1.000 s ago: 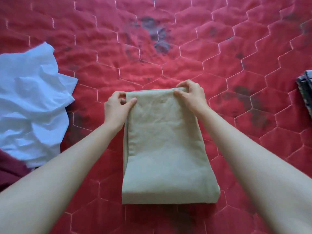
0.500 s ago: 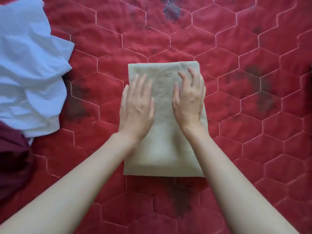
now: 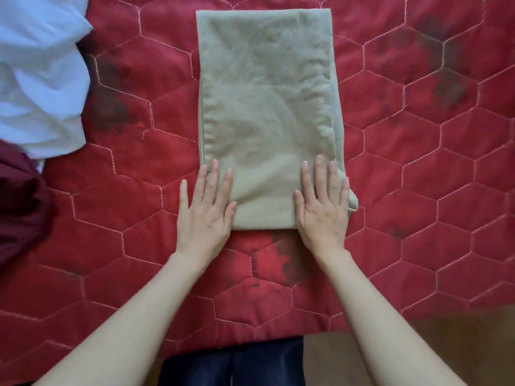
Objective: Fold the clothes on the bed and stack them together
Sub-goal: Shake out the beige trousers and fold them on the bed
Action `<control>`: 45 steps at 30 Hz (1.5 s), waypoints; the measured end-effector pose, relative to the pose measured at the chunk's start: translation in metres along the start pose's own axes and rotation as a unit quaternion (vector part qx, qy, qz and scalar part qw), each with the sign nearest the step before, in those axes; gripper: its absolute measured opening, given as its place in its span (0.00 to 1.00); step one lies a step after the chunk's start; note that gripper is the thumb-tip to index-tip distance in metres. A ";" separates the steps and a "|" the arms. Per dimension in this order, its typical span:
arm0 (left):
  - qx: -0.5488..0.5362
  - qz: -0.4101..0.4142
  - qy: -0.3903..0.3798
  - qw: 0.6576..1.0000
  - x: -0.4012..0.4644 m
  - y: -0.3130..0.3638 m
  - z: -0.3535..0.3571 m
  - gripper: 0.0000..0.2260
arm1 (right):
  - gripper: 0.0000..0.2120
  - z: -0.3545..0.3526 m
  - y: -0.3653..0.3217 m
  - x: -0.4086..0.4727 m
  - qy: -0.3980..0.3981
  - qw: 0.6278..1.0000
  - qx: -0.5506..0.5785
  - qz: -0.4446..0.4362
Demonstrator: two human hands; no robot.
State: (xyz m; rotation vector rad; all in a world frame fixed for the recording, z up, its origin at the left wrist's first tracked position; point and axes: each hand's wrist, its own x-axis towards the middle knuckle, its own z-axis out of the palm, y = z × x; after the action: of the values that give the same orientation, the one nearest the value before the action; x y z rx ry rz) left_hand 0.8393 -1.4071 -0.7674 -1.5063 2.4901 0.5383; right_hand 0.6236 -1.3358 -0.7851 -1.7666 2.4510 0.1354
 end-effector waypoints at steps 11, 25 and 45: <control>0.052 0.122 0.093 0.987 0.037 0.024 0.004 0.25 | 0.23 -0.009 -0.056 0.026 0.060 0.991 0.112 -0.051; 0.066 0.095 0.076 0.990 0.098 0.021 -0.008 0.27 | 0.26 0.015 -0.007 0.015 0.076 0.993 0.044 0.077; 0.071 0.110 0.100 0.986 0.247 -0.015 -0.077 0.26 | 0.26 0.013 0.011 0.025 0.080 0.996 0.044 0.010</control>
State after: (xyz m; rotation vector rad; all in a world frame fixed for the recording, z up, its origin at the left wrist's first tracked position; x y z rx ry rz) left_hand 0.7388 -1.6458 -0.7826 -1.2987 2.8026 0.2419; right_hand 0.6055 -1.3535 -0.8015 -1.7814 2.5393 -0.1163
